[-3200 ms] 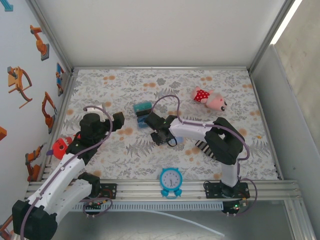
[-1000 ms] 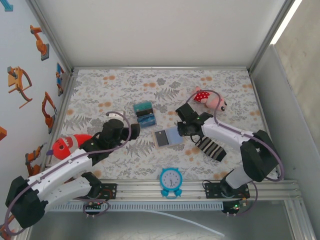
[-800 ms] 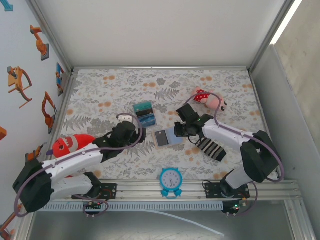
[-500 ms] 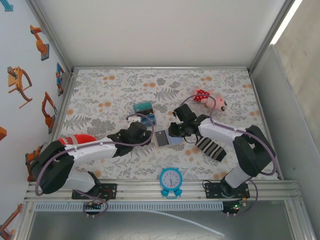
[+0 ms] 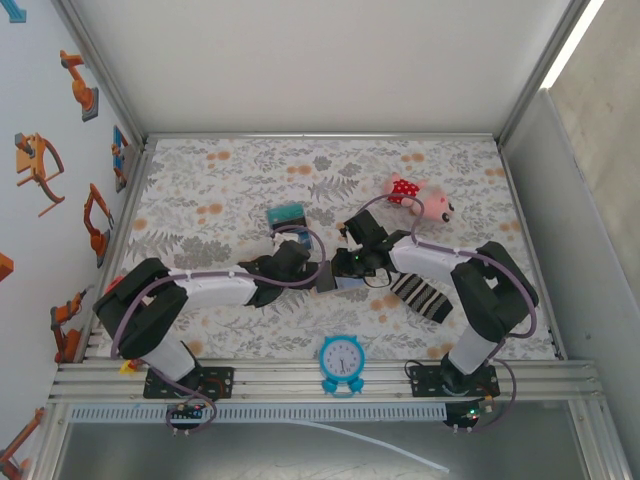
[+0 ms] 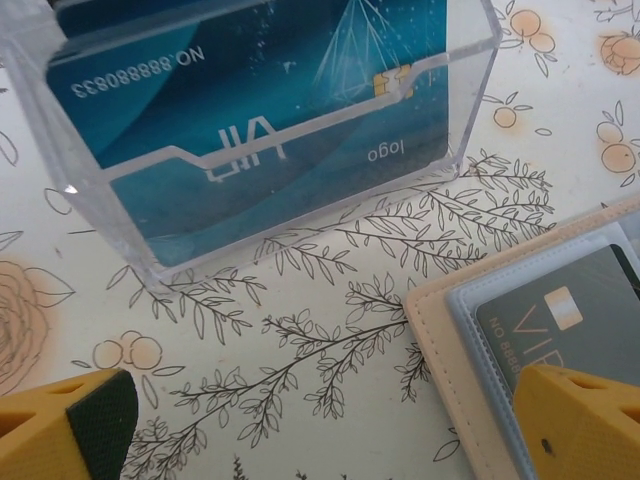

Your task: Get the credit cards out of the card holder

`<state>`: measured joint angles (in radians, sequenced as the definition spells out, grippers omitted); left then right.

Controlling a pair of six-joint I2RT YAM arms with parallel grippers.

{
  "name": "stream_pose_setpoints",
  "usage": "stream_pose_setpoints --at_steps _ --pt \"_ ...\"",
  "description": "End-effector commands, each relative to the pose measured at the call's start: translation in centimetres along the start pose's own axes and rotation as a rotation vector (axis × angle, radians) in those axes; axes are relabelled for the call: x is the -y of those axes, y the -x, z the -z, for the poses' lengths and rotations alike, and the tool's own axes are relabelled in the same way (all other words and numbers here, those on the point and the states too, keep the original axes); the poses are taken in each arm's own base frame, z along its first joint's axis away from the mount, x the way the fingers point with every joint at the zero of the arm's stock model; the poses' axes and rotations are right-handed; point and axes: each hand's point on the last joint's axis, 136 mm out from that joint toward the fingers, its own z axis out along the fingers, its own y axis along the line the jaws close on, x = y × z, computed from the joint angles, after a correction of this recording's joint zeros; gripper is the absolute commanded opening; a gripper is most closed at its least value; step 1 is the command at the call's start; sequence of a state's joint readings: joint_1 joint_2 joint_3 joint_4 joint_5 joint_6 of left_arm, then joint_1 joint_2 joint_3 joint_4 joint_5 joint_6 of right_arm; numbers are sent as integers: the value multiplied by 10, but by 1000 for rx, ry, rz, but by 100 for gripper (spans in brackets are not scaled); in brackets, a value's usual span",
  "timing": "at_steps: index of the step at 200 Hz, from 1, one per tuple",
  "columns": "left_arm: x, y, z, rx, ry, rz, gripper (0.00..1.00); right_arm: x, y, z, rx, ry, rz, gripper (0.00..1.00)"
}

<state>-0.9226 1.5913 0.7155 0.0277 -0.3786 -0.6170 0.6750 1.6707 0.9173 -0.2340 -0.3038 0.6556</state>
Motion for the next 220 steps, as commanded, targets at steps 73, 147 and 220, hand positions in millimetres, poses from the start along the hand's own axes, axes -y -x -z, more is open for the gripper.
stream_pose_setpoints --at_steps 73,147,220 --pt "6 -10 -9 -53 29 -63 97 4 -7 -12 -33 24 -40 19" --pt "4 -12 -7 -65 57 -96 97 9 -8 -19 -45 24 -54 18" --pt "9 1 3 -30 33 -97 97 15 -10 -16 -35 24 -69 18"
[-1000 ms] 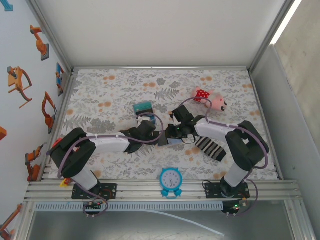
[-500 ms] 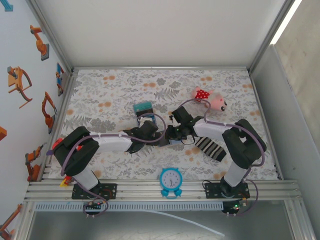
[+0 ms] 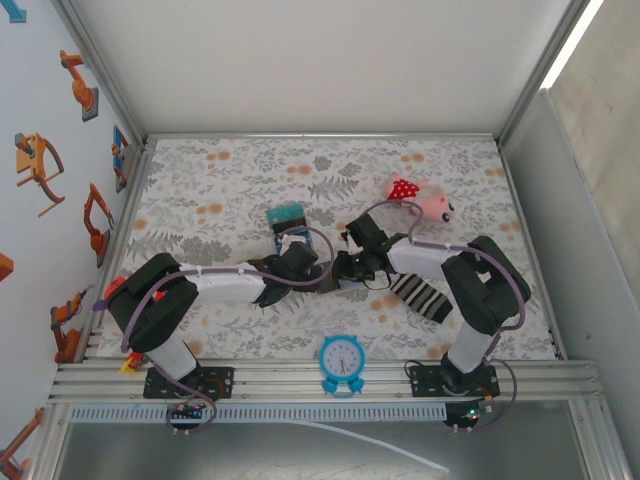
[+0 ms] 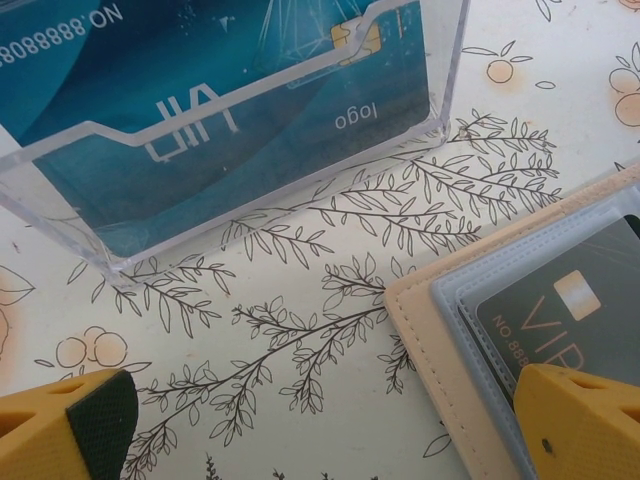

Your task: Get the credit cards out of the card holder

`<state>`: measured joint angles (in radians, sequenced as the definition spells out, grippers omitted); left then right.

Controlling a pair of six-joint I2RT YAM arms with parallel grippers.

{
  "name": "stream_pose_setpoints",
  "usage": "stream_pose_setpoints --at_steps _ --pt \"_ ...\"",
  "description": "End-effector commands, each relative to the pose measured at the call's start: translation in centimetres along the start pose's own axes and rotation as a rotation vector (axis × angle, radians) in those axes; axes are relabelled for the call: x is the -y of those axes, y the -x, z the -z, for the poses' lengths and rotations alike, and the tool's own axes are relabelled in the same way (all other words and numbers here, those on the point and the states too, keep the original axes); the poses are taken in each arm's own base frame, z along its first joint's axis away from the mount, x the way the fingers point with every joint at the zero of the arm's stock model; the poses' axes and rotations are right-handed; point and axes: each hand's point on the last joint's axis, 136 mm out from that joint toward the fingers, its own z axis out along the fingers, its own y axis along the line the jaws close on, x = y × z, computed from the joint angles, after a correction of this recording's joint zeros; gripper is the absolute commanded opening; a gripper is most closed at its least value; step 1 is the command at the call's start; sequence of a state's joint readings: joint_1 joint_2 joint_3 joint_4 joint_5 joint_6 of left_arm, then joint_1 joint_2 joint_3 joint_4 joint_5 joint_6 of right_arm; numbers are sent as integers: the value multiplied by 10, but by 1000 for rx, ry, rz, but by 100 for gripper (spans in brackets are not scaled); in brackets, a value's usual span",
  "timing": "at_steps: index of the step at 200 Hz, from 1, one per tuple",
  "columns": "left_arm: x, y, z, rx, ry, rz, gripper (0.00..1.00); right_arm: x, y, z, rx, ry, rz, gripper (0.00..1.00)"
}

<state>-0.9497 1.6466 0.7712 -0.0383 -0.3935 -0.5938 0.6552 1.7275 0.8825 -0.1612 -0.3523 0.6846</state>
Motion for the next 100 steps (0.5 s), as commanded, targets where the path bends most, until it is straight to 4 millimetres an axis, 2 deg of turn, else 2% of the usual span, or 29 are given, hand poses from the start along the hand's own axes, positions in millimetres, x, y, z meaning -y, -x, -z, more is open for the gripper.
stream_pose_setpoints --at_steps 1,52,100 --pt "2 9 9 15 3 -28 97 5 -3 1 -2 1 -19 18" --pt "5 18 18 38 -19 -20 97 -8 -3 1 4 95 -34 18" --pt "-2 13 18 23 16 -34 97 -9 -1 0 9 145 -59 17"
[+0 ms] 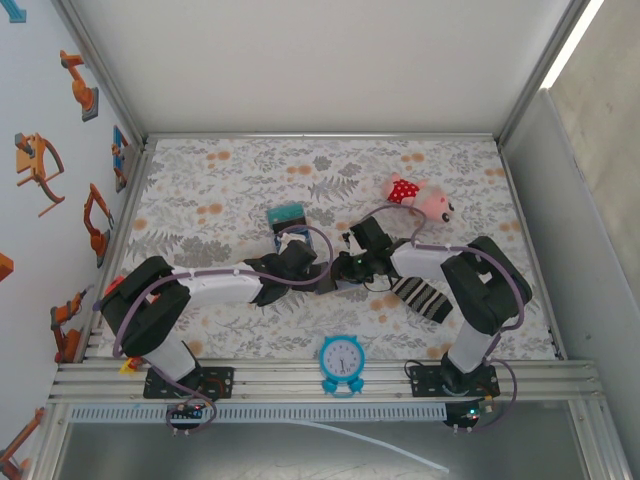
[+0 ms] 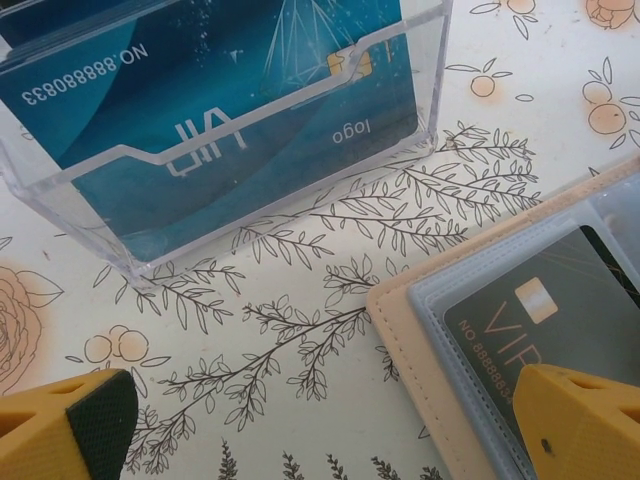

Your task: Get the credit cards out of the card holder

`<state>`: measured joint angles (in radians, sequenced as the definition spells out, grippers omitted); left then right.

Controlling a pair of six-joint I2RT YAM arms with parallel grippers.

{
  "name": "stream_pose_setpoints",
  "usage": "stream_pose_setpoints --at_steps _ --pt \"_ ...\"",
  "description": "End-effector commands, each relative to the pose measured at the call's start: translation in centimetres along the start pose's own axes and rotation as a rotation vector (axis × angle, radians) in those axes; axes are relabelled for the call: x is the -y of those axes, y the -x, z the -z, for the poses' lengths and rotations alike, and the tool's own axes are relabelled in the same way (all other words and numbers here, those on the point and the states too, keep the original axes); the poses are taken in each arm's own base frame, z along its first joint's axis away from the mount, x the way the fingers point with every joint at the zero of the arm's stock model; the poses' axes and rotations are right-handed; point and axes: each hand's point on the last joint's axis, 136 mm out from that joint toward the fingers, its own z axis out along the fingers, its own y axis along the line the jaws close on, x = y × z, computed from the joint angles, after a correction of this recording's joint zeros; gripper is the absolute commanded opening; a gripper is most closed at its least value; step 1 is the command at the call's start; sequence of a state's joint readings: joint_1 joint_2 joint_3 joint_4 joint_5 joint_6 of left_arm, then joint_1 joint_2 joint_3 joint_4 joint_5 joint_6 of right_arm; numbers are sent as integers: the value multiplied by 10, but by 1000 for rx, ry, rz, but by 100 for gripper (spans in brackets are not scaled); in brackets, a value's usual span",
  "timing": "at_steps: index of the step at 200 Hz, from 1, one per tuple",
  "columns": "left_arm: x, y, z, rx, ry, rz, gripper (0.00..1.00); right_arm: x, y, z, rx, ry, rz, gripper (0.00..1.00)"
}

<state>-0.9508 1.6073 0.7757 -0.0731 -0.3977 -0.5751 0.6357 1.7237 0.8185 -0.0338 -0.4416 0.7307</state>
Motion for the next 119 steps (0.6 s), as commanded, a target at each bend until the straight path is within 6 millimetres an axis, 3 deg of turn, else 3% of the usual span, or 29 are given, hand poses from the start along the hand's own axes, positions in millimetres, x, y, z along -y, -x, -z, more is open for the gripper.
stream_pose_setpoints --at_steps 1,119 --pt "-1 7 8 12 20 -19 97 -3 1 2 5 40 -23 17" --pt "-6 -2 7 -21 37 -32 97 -6 3 18 40 38 -11 17"
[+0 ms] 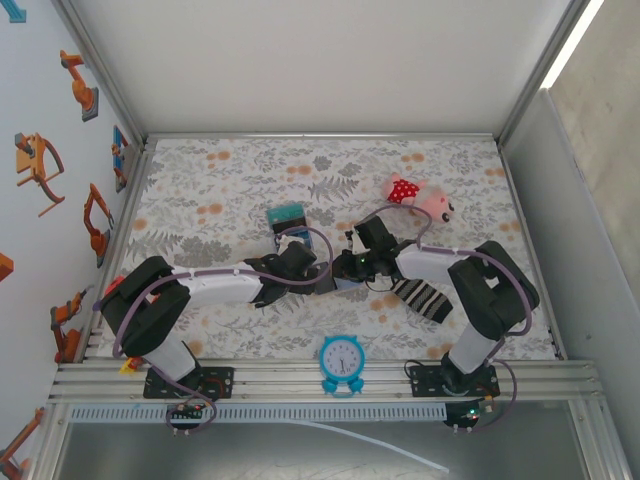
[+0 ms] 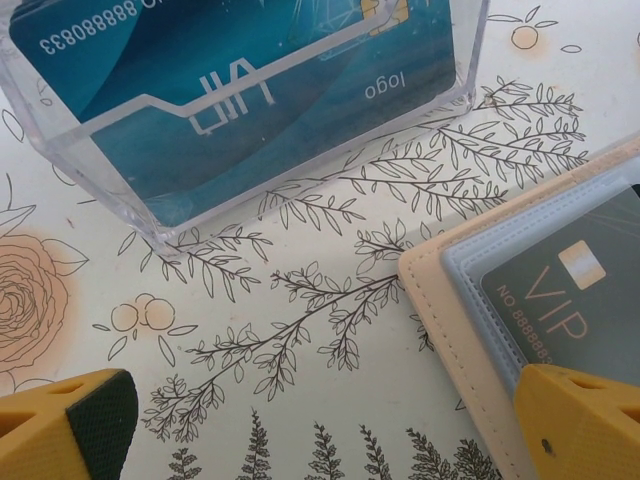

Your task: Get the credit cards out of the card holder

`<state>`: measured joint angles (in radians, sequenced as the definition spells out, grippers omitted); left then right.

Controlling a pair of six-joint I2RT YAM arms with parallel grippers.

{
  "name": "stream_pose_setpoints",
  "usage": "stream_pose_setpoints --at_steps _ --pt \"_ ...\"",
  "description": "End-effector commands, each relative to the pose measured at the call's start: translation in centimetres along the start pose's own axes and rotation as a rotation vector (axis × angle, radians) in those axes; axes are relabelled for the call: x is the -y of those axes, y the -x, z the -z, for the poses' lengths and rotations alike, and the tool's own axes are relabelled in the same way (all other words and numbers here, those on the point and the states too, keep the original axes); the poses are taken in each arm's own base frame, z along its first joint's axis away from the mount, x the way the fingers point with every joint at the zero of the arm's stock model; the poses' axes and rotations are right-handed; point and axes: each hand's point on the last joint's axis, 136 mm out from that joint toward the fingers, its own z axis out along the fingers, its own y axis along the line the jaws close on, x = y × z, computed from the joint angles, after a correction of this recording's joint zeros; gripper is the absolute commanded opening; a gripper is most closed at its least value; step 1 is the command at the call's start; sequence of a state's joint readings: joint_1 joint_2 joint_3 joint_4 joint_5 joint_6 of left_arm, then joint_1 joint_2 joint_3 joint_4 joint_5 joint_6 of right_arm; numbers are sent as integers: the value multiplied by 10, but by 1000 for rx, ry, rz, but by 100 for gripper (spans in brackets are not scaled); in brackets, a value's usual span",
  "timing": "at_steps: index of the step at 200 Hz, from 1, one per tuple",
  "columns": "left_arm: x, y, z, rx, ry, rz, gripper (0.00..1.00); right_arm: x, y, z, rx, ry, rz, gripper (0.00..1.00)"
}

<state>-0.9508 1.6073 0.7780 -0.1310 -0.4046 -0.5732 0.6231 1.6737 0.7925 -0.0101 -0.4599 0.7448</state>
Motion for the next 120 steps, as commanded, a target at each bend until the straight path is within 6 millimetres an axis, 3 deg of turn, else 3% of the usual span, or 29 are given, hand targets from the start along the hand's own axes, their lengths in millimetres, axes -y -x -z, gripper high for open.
stream_pose_setpoints --at_steps 1,120 --pt "1 7 6 19 4 -8 97 0 0 6 11 -1 -7 17" --pt "2 2 -2 -3 16 -20 97 0 -3 -12 -29 61 -43 17"
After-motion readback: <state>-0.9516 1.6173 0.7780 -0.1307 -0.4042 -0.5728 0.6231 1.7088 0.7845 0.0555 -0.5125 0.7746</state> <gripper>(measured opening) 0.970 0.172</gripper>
